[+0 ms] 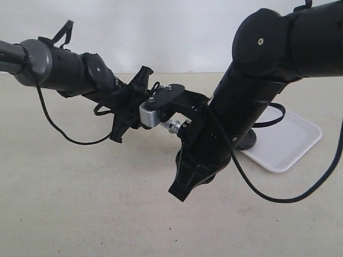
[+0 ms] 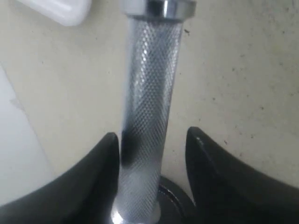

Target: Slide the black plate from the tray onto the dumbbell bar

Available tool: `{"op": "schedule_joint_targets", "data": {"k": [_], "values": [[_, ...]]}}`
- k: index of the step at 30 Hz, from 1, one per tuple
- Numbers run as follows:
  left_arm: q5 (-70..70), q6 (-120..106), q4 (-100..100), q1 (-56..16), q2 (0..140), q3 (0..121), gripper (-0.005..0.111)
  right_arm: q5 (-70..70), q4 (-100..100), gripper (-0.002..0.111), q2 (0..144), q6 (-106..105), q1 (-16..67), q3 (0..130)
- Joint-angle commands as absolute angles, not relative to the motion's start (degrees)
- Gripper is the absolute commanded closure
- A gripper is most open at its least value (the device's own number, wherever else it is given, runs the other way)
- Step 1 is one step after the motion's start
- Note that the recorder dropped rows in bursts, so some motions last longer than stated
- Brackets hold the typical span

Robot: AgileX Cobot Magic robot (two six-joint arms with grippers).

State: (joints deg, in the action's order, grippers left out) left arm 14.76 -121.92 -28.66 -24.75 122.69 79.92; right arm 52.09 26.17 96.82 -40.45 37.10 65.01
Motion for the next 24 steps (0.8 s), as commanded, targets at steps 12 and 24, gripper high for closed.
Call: {"op": "schedule_joint_targets", "data": {"k": [12,24], "values": [[11.4,-122.1,-28.4,-26.7,126.8,80.0,0.066,51.8,25.8,0.104,96.4,-41.0,37.2,65.4],[1.6,-98.3,-29.5,-26.7,128.4,80.0,0.102,50.5,25.4,0.104,96.4,-41.0,37.2,65.4]]}}
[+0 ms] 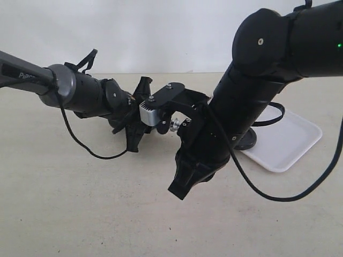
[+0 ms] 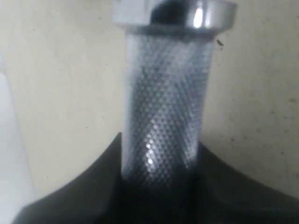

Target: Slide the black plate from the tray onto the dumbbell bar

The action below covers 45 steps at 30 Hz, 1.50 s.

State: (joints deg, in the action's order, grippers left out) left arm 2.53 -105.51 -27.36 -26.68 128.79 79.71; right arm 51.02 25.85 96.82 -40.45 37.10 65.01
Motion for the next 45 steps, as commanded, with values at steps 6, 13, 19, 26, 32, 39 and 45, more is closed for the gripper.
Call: {"op": "schedule_joint_targets", "data": {"k": [6,13,19,26,32,39,45], "values": [[3.0,-96.8,-29.3,-26.7,128.4,80.0,0.102,50.4,25.2,0.104,96.4,-41.0,37.2,65.4],[3.0,-97.0,-29.1,-26.7,128.4,80.0,0.102,41.0,21.0,0.104,96.4,-40.0,37.1,65.4],[3.0,-97.0,-29.1,-26.7,128.4,80.0,0.102,35.0,4.1,0.107,96.4,-27.2,32.8,65.4],[2.9,-97.0,-29.1,-26.7,128.4,80.0,0.102,33.7,7.2,0.108,96.4,-26.7,25.9,66.7],[2.9,-97.0,-29.1,-26.7,128.4,80.0,0.102,31.3,6.5,0.108,96.7,-27.1,24.4,70.9],[2.9,-97.0,-29.1,-26.7,128.4,80.0,0.102,29.7,6.5,0.108,99.5,-27.0,23.6,71.1],[3.0,-97.0,-29.1,-26.7,128.4,80.0,0.102,26.7,5.4,0.108,104.3,-27.0,23.2,71.1]]}}
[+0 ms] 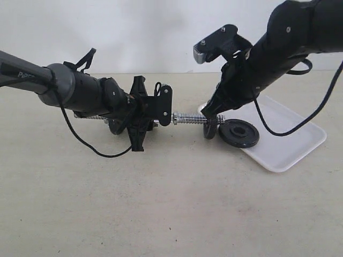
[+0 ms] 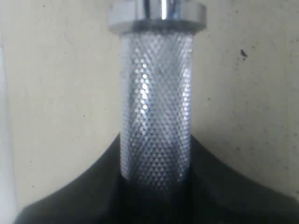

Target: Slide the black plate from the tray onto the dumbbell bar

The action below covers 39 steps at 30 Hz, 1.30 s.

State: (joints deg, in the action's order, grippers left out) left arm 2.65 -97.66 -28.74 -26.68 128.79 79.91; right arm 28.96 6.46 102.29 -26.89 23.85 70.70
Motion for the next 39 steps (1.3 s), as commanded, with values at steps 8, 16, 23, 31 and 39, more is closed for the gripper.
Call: {"op": "schedule_joint_targets", "data": {"k": [8,16,23,31,39], "values": [[2.9,-97.0,-29.1,-26.7,128.4,80.0,0.102,26.3,5.5,0.108,104.6,-27.0,19.3,71.9],[2.5,-97.0,-29.1,-26.7,128.4,80.0,0.102,24.7,5.7,0.108,105.5,-27.0,17.8,72.1],[1.8,-96.8,-29.1,-26.7,128.3,80.0,0.102,22.9,7.1,0.108,110.3,-27.1,17.8,72.1],[1.1,-96.6,-29.6,-26.7,128.3,80.0,0.102,22.3,17.9,0.108,110.5,-33.5,17.9,72.1],[1.1,-93.5,-29.6,-26.7,128.3,80.0,0.102,21.7,24.3,0.108,113.3,-38.7,22.6,72.1]]}}
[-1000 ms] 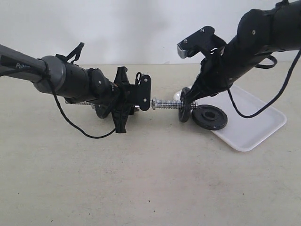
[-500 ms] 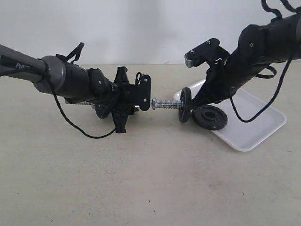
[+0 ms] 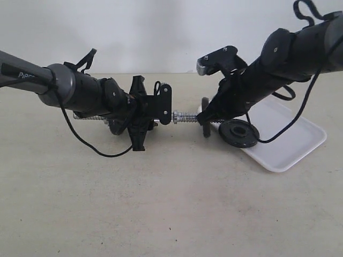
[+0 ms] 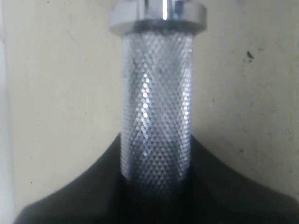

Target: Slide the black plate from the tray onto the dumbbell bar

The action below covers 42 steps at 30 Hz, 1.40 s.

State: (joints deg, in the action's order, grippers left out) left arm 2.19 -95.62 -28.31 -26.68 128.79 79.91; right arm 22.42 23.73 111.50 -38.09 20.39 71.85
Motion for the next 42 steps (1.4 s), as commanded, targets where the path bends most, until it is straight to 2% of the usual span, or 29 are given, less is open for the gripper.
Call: {"op": "schedule_joint_targets", "data": {"k": [1,13,25,42], "values": [[1.1,-93.2,-29.6,-26.7,128.3,80.0,0.102,21.2,24.3,0.108,113.9,-38.7,23.2,72.1],[1.0,-92.2,-29.6,-26.7,127.7,80.0,0.102,23.0,30.8,0.108,114.6,-38.1,24.9,77.3],[-1.1,-80.9,-31.1,-26.7,126.1,80.0,0.102,24.2,30.6,0.108,114.6,-39.4,26.3,77.3],[-2.1,-78.7,-31.1,-26.7,124.4,80.0,0.102,26.1,29.2,0.108,114.2,-39.4,26.3,77.3]]}}
